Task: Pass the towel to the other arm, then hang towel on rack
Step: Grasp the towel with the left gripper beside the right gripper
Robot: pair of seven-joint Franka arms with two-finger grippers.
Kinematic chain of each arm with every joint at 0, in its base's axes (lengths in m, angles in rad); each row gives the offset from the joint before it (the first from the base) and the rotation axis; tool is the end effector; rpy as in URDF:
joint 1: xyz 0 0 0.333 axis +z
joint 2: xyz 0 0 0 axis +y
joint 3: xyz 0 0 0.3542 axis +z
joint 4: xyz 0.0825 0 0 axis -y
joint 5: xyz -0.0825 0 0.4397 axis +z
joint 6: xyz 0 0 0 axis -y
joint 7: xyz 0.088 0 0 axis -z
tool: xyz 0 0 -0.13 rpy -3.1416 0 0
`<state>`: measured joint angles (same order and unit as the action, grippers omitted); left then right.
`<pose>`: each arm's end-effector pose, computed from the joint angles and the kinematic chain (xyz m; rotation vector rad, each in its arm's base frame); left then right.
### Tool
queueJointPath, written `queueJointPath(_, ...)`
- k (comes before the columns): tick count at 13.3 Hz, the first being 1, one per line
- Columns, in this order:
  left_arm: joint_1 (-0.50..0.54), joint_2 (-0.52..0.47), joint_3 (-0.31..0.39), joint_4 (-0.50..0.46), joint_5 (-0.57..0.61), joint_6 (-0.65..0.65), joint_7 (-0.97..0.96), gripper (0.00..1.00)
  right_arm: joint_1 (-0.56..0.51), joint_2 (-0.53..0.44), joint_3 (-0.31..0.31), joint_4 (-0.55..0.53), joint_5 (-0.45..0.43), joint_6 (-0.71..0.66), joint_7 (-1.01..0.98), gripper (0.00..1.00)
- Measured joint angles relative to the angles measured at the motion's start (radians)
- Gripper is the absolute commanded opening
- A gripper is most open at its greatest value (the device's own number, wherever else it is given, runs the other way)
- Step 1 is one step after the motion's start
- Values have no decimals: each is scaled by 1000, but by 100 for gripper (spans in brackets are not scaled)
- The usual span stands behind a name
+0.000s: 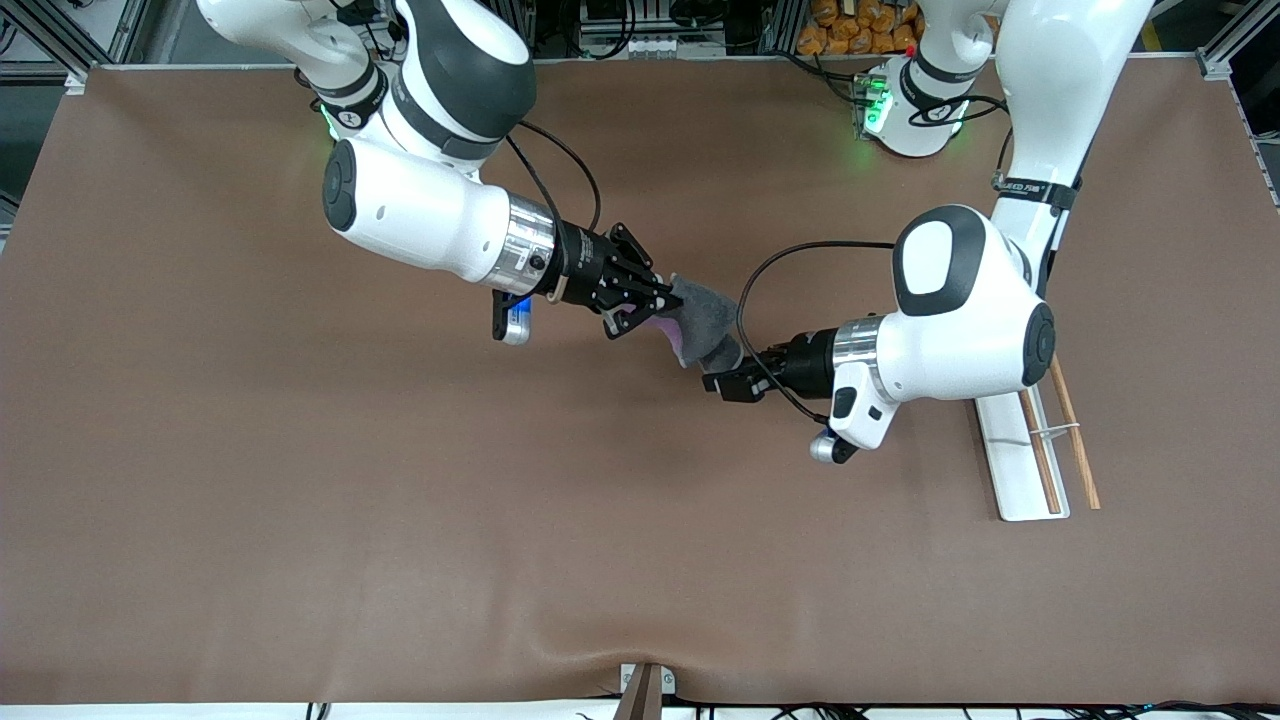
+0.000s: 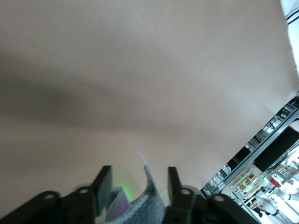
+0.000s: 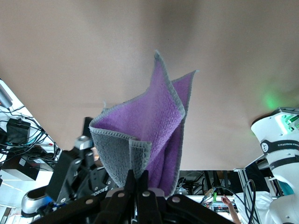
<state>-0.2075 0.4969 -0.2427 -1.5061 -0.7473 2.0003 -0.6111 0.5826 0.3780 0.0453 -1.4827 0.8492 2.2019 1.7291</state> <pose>0.6840 -0.3595 0.4007 2.3297 0.6157 -0.5065 0.6142 0.4883 0.5102 -1.7780 1.6741 0.7722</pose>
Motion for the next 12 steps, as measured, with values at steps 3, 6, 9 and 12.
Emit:
queueJointPath(3,0,0,-2,2,-3,-12,-23,40,0,0,0,1,0,0,0,0)
queueJointPath(6,0,0,-20,5,-4,-14,-51,26,0,0,0,1,0,0,0,0)
queueJointPath(9,1,0,-28,7,-5,-14,-64,14,0,1,0,1,0,0,0,0)
queueJointPath(12,8,0,-28,9,-5,-14,-67,0,0,1,0,1,0,0,0,74)
